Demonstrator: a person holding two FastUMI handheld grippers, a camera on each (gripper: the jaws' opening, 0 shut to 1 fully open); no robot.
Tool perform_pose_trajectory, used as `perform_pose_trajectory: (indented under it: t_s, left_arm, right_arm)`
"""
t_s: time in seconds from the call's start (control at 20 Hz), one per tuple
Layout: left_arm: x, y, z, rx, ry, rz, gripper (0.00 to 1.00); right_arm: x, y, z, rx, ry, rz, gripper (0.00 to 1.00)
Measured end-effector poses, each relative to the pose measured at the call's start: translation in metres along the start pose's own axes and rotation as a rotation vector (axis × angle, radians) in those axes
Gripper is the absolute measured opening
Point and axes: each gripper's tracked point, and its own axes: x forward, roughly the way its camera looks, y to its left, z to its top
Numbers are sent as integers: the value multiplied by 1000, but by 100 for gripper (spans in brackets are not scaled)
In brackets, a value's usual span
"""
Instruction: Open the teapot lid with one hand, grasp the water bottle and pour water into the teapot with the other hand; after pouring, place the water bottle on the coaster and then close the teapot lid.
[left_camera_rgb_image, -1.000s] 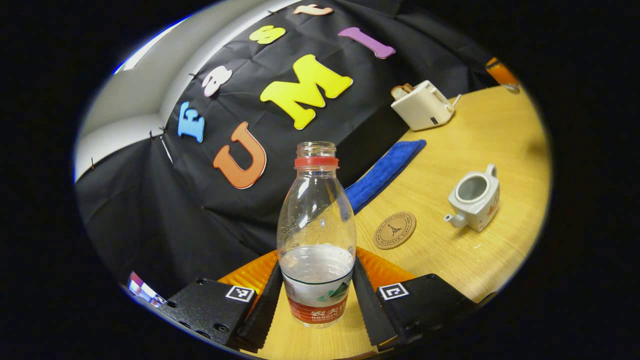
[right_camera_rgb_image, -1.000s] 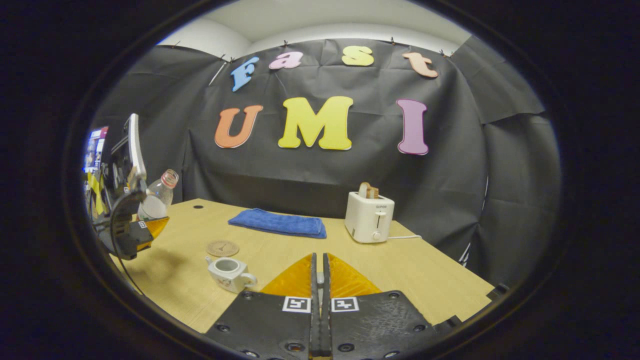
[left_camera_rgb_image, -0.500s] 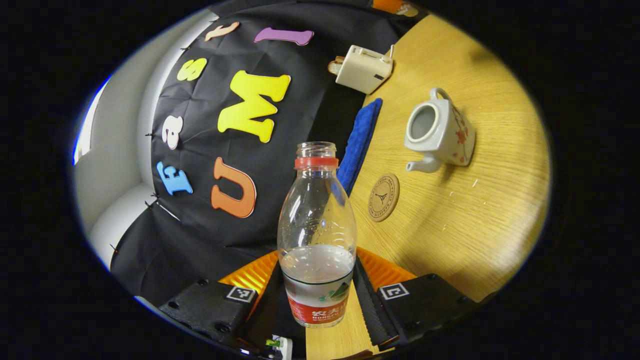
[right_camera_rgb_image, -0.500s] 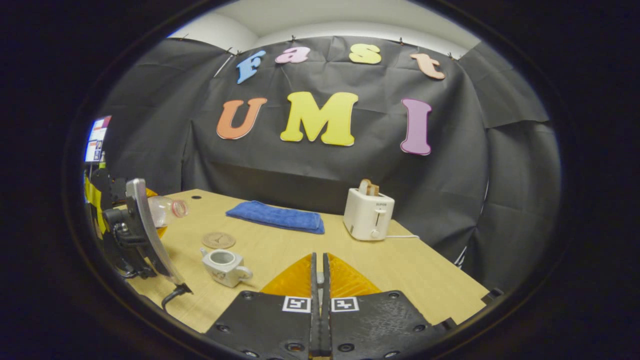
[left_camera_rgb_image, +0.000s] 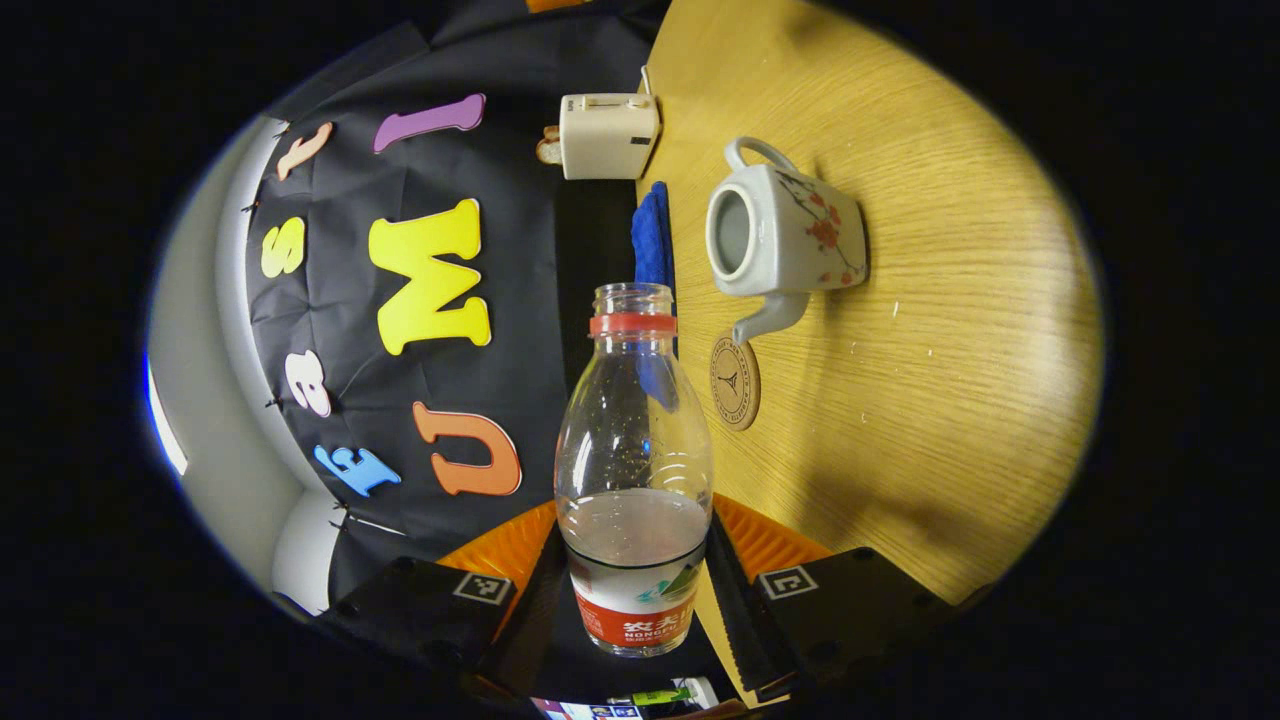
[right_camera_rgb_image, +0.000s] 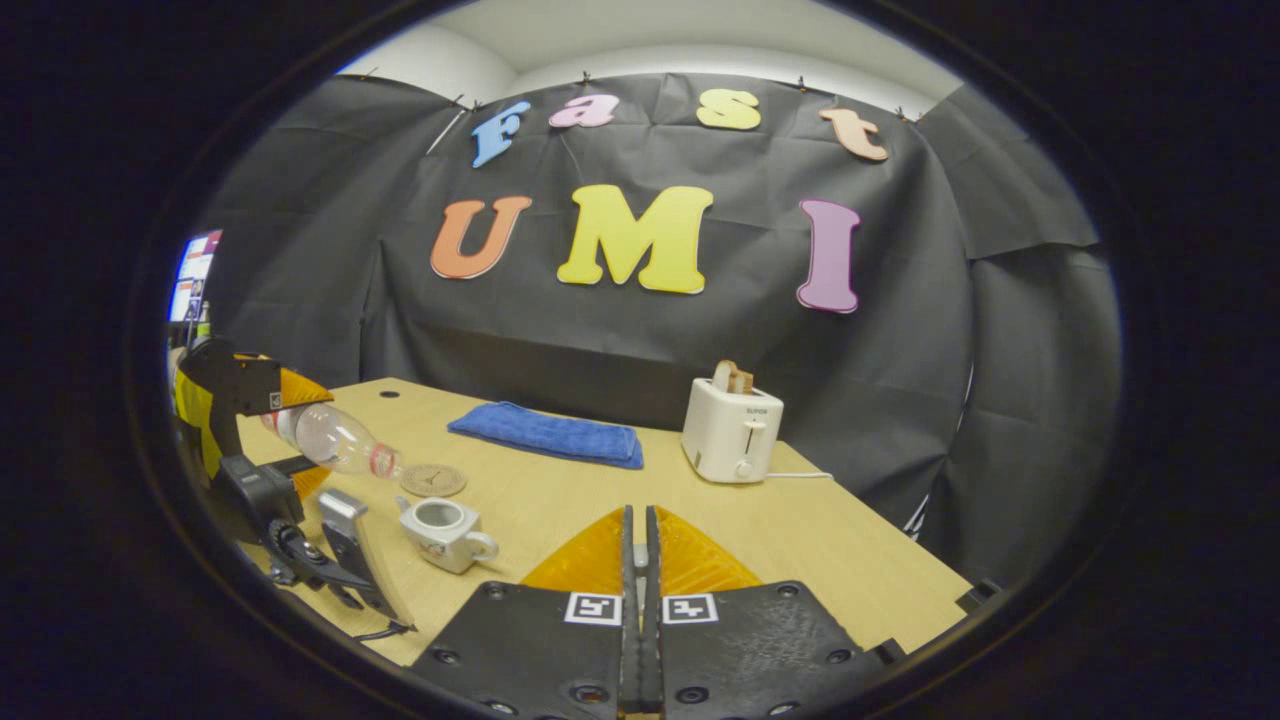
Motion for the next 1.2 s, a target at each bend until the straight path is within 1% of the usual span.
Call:
perform_pose_trajectory:
  t_s: [0.1, 0.25, 0.5, 0.55, 0.6, 0.65, 0.8, 1.0, 1.1, 1.2]
  left_arm:
    - [9, 2, 7, 40, -9, -7, 75]
    - [8, 3, 8, 82, -7, -28, 74]
    - [16, 6, 13, 137, -2, -36, 74]
    - [17, 9, 14, 147, -3, -36, 79]
    - [18, 11, 16, 159, -5, -30, 75]
    - [16, 13, 16, 169, -2, -25, 74]
    - [15, 17, 19, 208, -4, -15, 75]
    - [15, 21, 23, 304, 2, -19, 75]
    - [13, 23, 20, 333, 31, -29, 74]
    - [14, 27, 24, 354, 29, -24, 75]
  right_arm:
    - [0, -3, 1, 1, -5, -7, 0]
    - [-2, -4, 5, -4, -18, -13, 0]
    - [-1, -6, 3, 2, -14, -14, 0]
    - [-1, -6, 4, 3, -14, -14, 0]
    - [-1, -7, 3, 4, -13, -15, 0]
    - [-1, -8, 3, 4, -13, -16, 0]
    - [-1, -9, 2, 3, -10, -16, 0]
    - [-2, -10, 0, 4, 0, -14, 0]
    - [-2, -12, 1, 5, -1, -20, 0]
    - [-2, -12, -1, 6, 6, -13, 0]
